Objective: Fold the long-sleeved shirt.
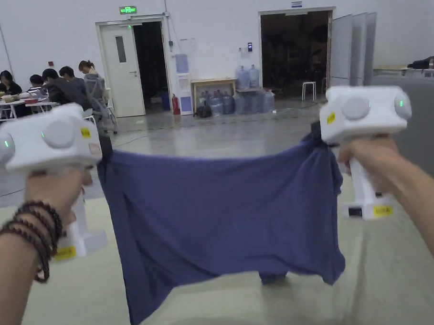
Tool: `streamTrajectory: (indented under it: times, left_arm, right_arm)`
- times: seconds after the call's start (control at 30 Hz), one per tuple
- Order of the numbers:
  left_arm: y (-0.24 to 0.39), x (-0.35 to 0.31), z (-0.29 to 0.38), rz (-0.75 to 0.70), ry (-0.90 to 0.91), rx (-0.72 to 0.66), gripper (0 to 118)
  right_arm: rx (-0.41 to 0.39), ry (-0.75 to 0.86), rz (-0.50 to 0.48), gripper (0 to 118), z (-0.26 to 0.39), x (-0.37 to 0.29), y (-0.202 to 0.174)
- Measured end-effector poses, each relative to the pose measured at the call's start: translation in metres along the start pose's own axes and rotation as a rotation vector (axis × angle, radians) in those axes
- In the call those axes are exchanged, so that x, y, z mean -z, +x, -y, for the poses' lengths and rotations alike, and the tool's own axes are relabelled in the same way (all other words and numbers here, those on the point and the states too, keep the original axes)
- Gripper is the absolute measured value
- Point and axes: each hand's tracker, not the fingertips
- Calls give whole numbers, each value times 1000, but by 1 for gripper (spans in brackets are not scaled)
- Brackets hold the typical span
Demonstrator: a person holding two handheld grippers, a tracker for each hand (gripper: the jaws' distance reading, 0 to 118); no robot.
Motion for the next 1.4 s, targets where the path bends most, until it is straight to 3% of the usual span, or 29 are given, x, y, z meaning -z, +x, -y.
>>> streamTrajectory:
  times: [0.13,0.33,0.47,0.63,0.77,0.9,1.07,1.1,1.13,1.17,1.2,1.23,1.27,1.3,1.33,1.37,1.4]
  left_arm:
    - [-10,15,82,11,-88,31,5]
    - [-30,-43,116,49,-73,-1,5]
    - [-34,-109,152,90,-83,46,5]
    - [-46,-178,253,129,-243,63,5]
    - [-57,-207,338,101,-448,56,5]
    - [-65,-215,394,70,-574,2,5]
    - [-70,-212,414,60,-609,-7,5]
    - [-74,-212,413,62,-605,-33,5]
    - [-75,-212,408,65,-588,-61,7]
    - [-78,-212,398,68,-573,-70,24]
    - [-77,-213,391,57,-561,-69,75]
    - [-73,-219,379,48,-545,-57,111]
    - [-73,-219,370,46,-531,-51,117]
    - [-72,-224,357,106,-365,-63,116]
    - [-72,-220,348,90,-441,-54,114]
    - [-68,-220,343,82,-463,-56,107]
    - [-64,-217,336,78,-461,-57,67]
  right_arm:
    - [14,-124,-5,0,87,28,14]
    - [24,-60,-80,0,135,-25,39]
    - [-96,-111,-108,0,183,-95,39]
    - [-96,-317,-171,0,287,-157,46]
    - [-217,-498,-170,0,373,-177,48]
    - [-277,-672,-183,0,425,-179,48]
    - [-318,-694,-182,0,446,-179,36]
    - [-313,-684,-172,8,443,-178,36]
    - [-303,-675,-157,30,438,-178,36]
    - [-283,-665,-120,61,431,-183,38]
    - [-269,-656,-101,94,425,-186,38]
    - [-269,-619,-86,100,415,-191,39]
    - [-270,-576,-95,100,406,-195,40]
    - [-268,-542,-93,99,399,-197,43]
    - [-260,-533,-74,91,391,-198,43]
    - [-251,-542,-66,63,384,-195,42]
    - [-243,-531,-62,14,380,-192,40]
